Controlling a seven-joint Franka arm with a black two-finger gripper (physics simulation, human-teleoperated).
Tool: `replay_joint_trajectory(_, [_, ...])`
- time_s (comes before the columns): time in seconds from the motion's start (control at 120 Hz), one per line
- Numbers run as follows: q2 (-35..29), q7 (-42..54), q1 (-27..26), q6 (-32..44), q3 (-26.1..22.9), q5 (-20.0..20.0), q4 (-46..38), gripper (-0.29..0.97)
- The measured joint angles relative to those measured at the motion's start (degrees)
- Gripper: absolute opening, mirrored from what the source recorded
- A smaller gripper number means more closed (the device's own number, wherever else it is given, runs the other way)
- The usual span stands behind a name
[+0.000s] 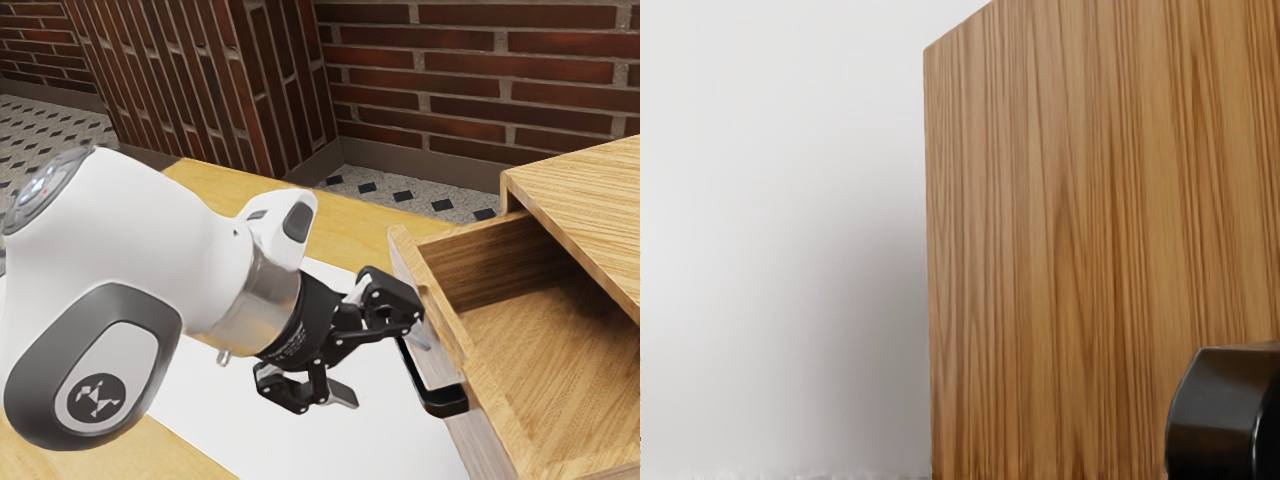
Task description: Pull the drawer handle with one arm to open the drawer
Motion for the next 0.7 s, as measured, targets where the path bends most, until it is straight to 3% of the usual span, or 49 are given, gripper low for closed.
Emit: replay_joint_trajectory(0.7, [-10.0,-0.1,-5.8,-0.3,6.7,0.4,-8.5,0.66])
